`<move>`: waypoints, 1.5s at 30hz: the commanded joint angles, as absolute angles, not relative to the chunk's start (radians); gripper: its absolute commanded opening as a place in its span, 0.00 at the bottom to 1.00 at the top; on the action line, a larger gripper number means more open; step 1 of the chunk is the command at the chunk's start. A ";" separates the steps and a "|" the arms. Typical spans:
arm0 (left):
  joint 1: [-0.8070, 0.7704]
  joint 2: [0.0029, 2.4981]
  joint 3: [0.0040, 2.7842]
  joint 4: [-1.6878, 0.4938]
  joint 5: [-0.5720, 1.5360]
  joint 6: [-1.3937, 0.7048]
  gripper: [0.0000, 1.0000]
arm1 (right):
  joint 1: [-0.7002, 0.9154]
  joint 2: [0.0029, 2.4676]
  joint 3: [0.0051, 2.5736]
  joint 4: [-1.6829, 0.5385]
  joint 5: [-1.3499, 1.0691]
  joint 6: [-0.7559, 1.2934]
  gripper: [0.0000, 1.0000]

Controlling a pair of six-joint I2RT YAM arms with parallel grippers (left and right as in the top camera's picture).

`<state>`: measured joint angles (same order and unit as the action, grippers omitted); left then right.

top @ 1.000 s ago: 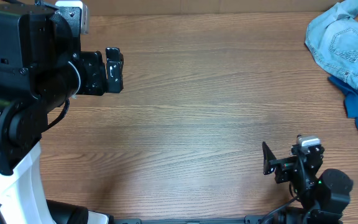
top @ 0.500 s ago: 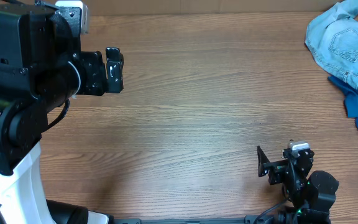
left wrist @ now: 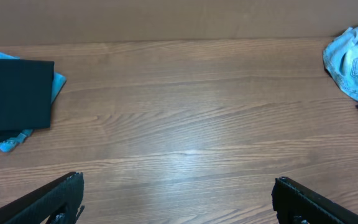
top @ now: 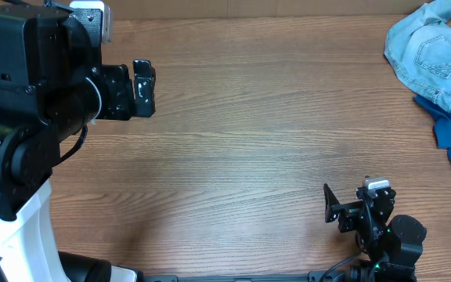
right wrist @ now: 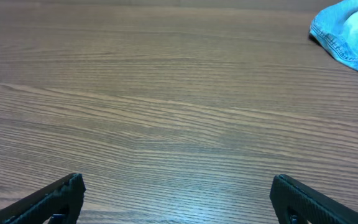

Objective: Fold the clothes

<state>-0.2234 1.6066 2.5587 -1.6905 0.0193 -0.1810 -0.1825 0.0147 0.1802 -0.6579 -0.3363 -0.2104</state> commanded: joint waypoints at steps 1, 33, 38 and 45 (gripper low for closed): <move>-0.229 1.610 2.561 -1.689 0.019 -0.187 1.00 | -0.181 0.003 0.165 -0.655 -0.337 -0.213 1.00; 0.007 1.021 1.402 -0.880 0.255 0.050 1.00 | -0.181 0.003 0.165 -0.655 -0.337 -0.213 1.00; 0.007 0.812 1.083 -0.713 0.256 0.053 1.00 | -0.181 0.003 0.165 -0.655 -0.337 -0.213 1.00; 0.007 0.566 0.748 -0.609 0.256 0.053 1.00 | -0.181 0.003 0.165 -0.655 -0.337 -0.213 1.00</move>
<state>0.0017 0.6640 0.8772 -0.6327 0.2443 0.0341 -0.1825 0.0147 0.1795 -0.6571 -0.3359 -0.2104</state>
